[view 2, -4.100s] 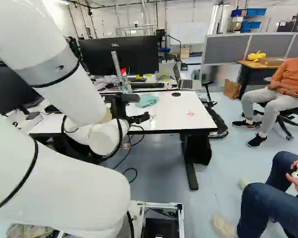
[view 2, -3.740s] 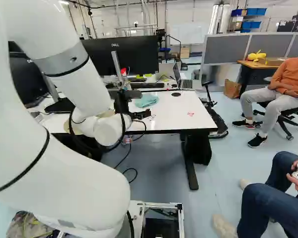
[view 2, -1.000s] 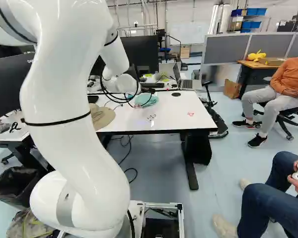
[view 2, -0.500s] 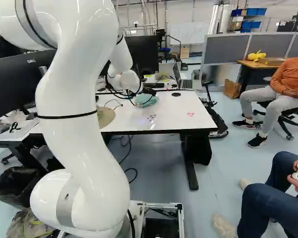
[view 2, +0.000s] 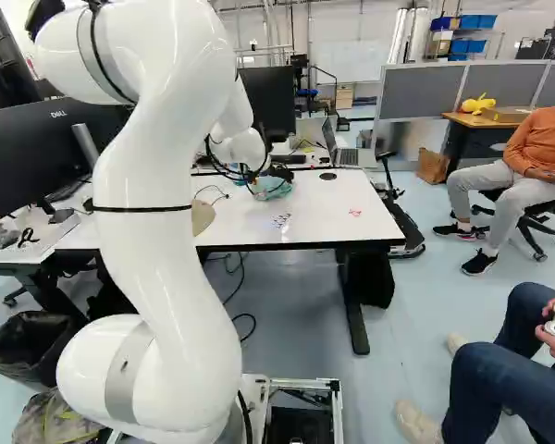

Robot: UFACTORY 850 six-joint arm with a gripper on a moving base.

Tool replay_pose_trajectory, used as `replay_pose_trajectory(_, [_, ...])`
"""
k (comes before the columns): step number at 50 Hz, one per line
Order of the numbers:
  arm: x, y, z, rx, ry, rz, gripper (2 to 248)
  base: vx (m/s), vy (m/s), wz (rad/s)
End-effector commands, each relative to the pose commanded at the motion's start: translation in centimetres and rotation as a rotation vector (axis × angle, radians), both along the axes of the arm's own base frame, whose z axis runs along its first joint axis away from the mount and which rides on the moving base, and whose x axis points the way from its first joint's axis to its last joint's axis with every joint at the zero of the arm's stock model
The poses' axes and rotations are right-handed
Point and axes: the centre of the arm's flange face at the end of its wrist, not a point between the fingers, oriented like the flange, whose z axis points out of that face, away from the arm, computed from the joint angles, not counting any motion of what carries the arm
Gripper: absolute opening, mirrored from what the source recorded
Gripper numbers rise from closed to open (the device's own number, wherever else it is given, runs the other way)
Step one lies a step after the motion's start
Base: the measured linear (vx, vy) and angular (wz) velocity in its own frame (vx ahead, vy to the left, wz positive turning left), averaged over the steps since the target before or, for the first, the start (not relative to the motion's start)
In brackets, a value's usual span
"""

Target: Clean the table with the green towel

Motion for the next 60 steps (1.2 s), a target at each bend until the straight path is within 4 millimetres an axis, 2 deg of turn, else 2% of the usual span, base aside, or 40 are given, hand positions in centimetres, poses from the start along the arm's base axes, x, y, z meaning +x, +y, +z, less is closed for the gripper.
replay_pose_trajectory(23, [3.6,-0.6,-1.0,0.002,0.060,-0.007,247,0.000,0.000,0.000])
replay_pose_trajectory(42, [3.6,-0.6,-1.0,0.002,0.059,-0.007,245,0.000,0.000,0.000])
replay_pose_trajectory(43, [3.6,-0.6,-1.0,0.002,0.059,-0.007,211,0.000,0.000,0.000])
replay_pose_trajectory(47, [3.6,-0.6,-1.0,0.002,0.059,-0.007,211,0.000,0.000,0.000])
replay_pose_trajectory(48, [3.6,-0.6,-1.0,0.002,0.059,-0.007,173,0.000,0.000,0.000])
replay_pose_trajectory(53, [3.6,-0.6,-1.0,0.002,0.059,-0.007,173,0.000,0.000,0.000])
replay_pose_trajectory(54, [3.6,-0.6,-1.0,0.002,0.059,-0.007,139,0.000,0.000,0.000])
replay_pose_trajectory(58, [3.6,-0.6,-1.0,0.002,0.059,-0.007,139,0.000,0.000,0.000])
replay_pose_trajectory(59, [3.6,-0.6,-1.0,0.002,0.059,-0.007,107,0.000,0.000,0.000])
replay_pose_trajectory(60, [3.6,-0.6,-1.0,0.002,0.059,-0.007,107,0.000,0.000,0.000])
